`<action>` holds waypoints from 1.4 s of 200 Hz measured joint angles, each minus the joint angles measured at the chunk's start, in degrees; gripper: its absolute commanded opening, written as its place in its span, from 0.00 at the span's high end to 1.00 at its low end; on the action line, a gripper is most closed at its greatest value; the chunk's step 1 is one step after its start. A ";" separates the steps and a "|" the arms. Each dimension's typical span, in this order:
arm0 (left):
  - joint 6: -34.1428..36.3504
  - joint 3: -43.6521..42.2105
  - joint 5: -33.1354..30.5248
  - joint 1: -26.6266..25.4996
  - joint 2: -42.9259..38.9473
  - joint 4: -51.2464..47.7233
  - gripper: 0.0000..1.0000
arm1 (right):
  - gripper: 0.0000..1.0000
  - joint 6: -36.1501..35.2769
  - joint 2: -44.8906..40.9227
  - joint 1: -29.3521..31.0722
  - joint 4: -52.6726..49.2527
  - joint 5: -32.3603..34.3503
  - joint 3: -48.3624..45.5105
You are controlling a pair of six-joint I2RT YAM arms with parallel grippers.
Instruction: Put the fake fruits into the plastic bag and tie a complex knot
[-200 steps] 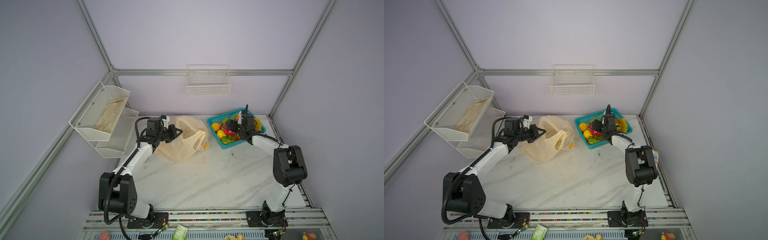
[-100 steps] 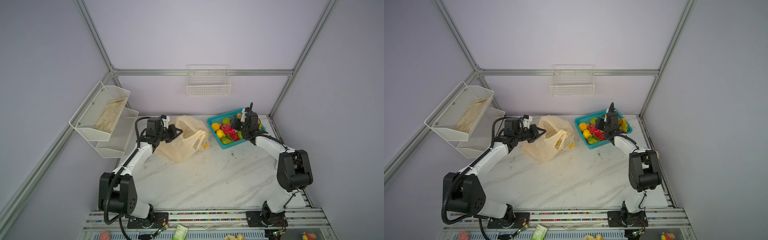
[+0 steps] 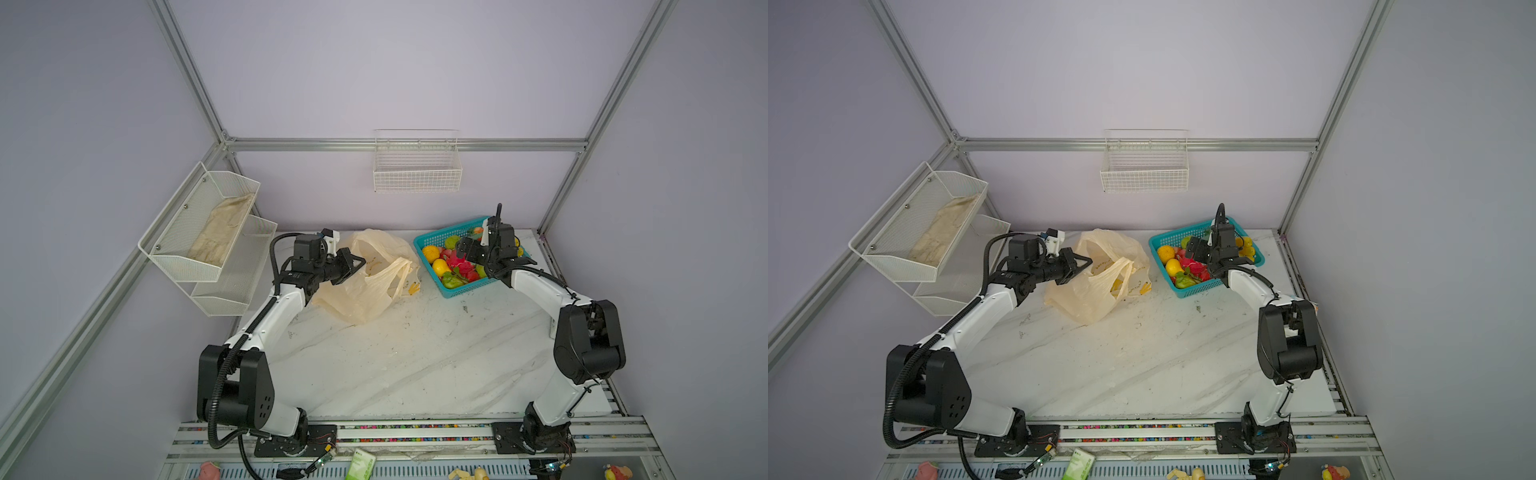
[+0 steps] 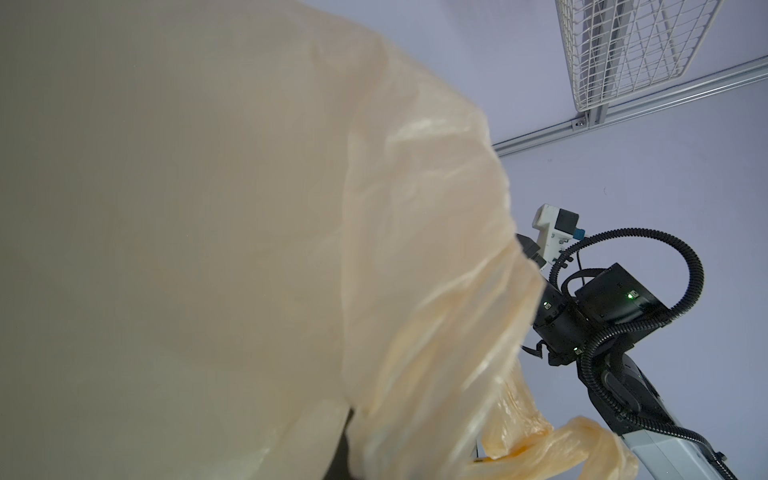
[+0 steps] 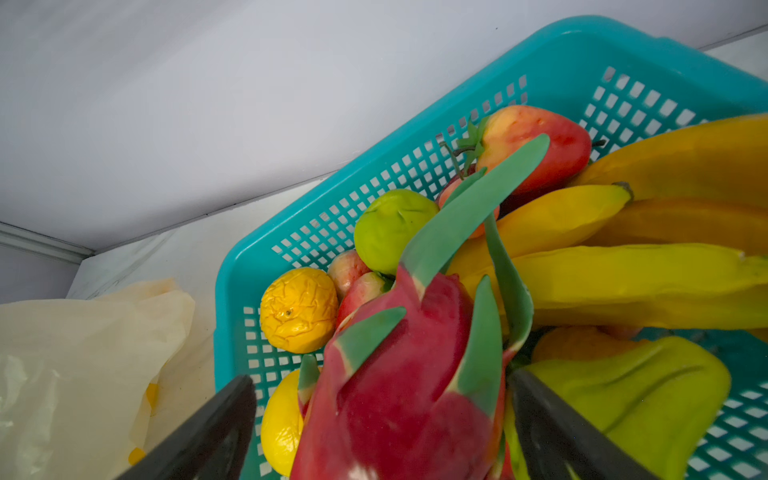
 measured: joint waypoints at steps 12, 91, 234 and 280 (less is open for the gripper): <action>0.00 0.00 0.00 0.00 0.00 0.04 1.00 | 0.07 -0.13 0.33 -1.01 -0.52 -1.44 0.92; -0.02 -0.02 0.02 0.00 0.00 0.22 1.00 | 0.23 4.02 13.35 -6.29 -1.18 -6.32 15.06; -0.02 -0.02 0.63 0.00 0.00 0.39 1.00 | 0.83 6.29 26.45 -6.40 -1.11 -8.22 27.76; -0.02 -0.02 0.87 0.13 0.00 0.39 1.00 | 1.00 6.49 25.00 -6.69 -0.22 -11.04 27.30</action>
